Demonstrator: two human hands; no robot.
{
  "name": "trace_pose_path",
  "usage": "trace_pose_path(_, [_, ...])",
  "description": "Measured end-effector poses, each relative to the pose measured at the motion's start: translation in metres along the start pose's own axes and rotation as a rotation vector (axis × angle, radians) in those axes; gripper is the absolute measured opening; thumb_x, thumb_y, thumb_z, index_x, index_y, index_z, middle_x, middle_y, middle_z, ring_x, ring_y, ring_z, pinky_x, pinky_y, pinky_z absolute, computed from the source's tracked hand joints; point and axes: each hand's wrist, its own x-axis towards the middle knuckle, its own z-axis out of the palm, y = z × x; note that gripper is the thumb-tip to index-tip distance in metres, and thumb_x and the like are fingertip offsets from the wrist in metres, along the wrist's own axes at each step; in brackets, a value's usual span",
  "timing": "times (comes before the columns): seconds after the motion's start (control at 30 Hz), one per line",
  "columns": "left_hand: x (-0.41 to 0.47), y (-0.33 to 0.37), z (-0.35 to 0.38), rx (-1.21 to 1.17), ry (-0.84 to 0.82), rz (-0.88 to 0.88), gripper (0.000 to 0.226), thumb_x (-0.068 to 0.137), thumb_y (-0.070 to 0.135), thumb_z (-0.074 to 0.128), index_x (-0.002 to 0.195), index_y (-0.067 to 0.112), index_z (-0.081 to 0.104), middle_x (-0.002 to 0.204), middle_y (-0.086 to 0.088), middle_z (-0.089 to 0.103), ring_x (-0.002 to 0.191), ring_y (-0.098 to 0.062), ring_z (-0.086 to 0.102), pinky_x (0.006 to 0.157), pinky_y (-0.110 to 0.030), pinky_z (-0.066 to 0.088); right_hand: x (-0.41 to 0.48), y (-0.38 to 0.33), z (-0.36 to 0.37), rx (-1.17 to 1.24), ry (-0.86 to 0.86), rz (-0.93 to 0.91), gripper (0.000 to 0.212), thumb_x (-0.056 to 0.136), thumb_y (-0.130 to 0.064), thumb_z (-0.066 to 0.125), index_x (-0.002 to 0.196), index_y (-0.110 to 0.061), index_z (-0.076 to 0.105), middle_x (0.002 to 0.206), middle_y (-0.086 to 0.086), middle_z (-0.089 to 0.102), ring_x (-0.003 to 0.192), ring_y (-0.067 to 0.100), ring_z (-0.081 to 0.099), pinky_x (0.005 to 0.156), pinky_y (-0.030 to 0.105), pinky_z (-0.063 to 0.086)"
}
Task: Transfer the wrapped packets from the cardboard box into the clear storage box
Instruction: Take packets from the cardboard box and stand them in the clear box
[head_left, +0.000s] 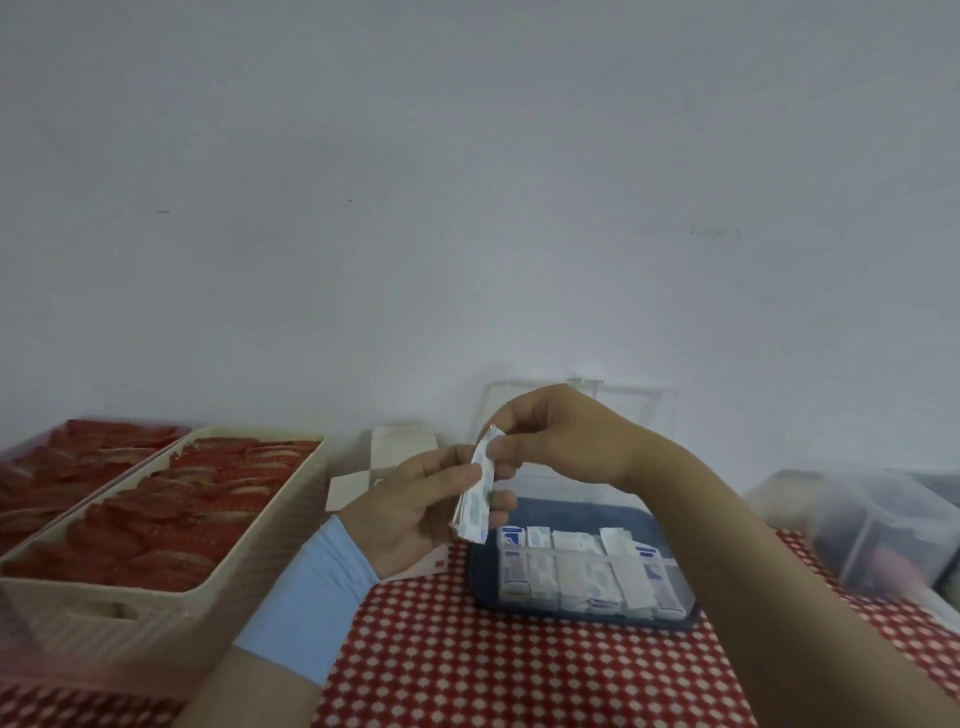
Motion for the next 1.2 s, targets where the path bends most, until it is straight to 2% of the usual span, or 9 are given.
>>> trace_pose_path(0.1, [0.002, -0.006, 0.012, 0.073, 0.010, -0.021, 0.034, 0.087, 0.011, 0.057, 0.118, -0.004, 0.060, 0.111, -0.022, 0.072, 0.093, -0.034, 0.073, 0.072, -0.038, 0.062, -0.009, 0.004, -0.013, -0.098, 0.036, 0.040, 0.008, 0.092, -0.011, 0.069, 0.090, -0.011, 0.077, 0.077, -0.002, 0.072, 0.069, 0.010, 0.062, 0.073, 0.026, 0.055])
trace_pose_path(0.27, [0.015, -0.013, 0.035, 0.909, 0.206, 0.128, 0.009, 0.088, 0.015, 0.071, 0.097, 0.017, 0.070, 0.091, 0.004, 0.077, 0.086, -0.014, 0.073, 0.076, -0.026, 0.059, -0.022, 0.013, -0.037, -0.219, 0.149, 0.098, 0.005, 0.090, -0.014, 0.071, 0.089, -0.015, 0.076, 0.084, 0.003, 0.074, 0.059, 0.010, 0.062, 0.064, 0.023, 0.052])
trace_pose_path(0.5, [0.050, -0.024, 0.076, 0.985, 0.188, 0.095, 0.007, 0.087, 0.011, 0.070, 0.090, 0.008, 0.064, 0.081, -0.009, 0.074, 0.063, -0.016, 0.070, 0.060, -0.026, 0.057, -0.040, 0.026, -0.072, -0.359, 0.224, 0.231, 0.005, 0.088, -0.014, 0.072, 0.086, -0.019, 0.075, 0.066, -0.006, 0.066, 0.058, 0.009, 0.065, 0.051, 0.020, 0.043])
trace_pose_path(0.67, [0.074, -0.039, 0.092, 1.245, 0.052, -0.008, 0.014, 0.088, 0.033, 0.067, 0.088, 0.019, 0.065, 0.088, -0.001, 0.073, 0.087, -0.024, 0.071, 0.082, -0.037, 0.056, -0.055, 0.048, -0.101, -0.458, 0.245, 0.300, 0.008, 0.090, -0.013, 0.068, 0.087, -0.019, 0.072, 0.070, -0.004, 0.067, 0.050, 0.010, 0.059, 0.046, 0.017, 0.042])
trace_pose_path(0.8, [0.084, -0.046, 0.094, 1.489, -0.051, -0.097, 0.030, 0.096, 0.037, 0.051, 0.113, 0.022, 0.069, 0.115, 0.004, 0.068, 0.106, -0.018, 0.061, 0.095, -0.033, 0.048, -0.060, 0.073, -0.107, -0.593, 0.139, 0.409, 0.007, 0.091, -0.013, 0.067, 0.093, -0.014, 0.074, 0.086, 0.003, 0.074, 0.053, 0.012, 0.058, 0.052, 0.021, 0.048])
trace_pose_path(0.93, [0.087, -0.061, 0.095, 1.719, -0.263, -0.236, 0.050, 0.084, 0.055, 0.047, 0.107, 0.020, 0.073, 0.115, -0.003, 0.064, 0.107, -0.025, 0.060, 0.096, -0.042, 0.048, -0.055, 0.092, -0.093, -0.674, 0.010, 0.463, 0.012, 0.091, -0.013, 0.067, 0.100, -0.008, 0.075, 0.093, 0.007, 0.075, 0.057, 0.012, 0.058, 0.055, 0.023, 0.050])
trace_pose_path(1.03, [0.086, -0.071, 0.095, 1.821, -0.374, -0.294, 0.063, 0.063, 0.080, 0.044, 0.098, 0.034, 0.072, 0.118, 0.004, 0.057, 0.111, -0.020, 0.052, 0.099, -0.046, 0.046, -0.050, 0.102, -0.079, -0.730, -0.051, 0.461, 0.017, 0.092, -0.016, 0.067, 0.105, -0.009, 0.074, 0.098, 0.005, 0.074, 0.069, 0.014, 0.065, 0.068, 0.027, 0.056])
trace_pose_path(1.1, [0.087, -0.078, 0.093, 1.839, -0.387, -0.313, 0.062, 0.058, 0.084, 0.051, 0.093, 0.036, 0.069, 0.110, 0.006, 0.056, 0.102, -0.019, 0.055, 0.094, -0.046, 0.050, -0.048, 0.109, -0.071, -0.751, -0.085, 0.472, 0.019, 0.091, -0.017, 0.067, 0.108, -0.011, 0.074, 0.099, 0.004, 0.074, 0.079, 0.017, 0.071, 0.077, 0.030, 0.060])
trace_pose_path(1.2, [0.088, -0.083, 0.092, 1.873, -0.409, -0.331, 0.066, 0.058, 0.081, 0.058, 0.103, 0.032, 0.067, 0.114, 0.005, 0.054, 0.101, -0.021, 0.056, 0.091, -0.044, 0.053, -0.045, 0.115, -0.062, -0.821, -0.105, 0.487, 0.019, 0.090, -0.020, 0.069, 0.107, -0.014, 0.073, 0.098, 0.002, 0.072, 0.084, 0.018, 0.069, 0.079, 0.029, 0.058])
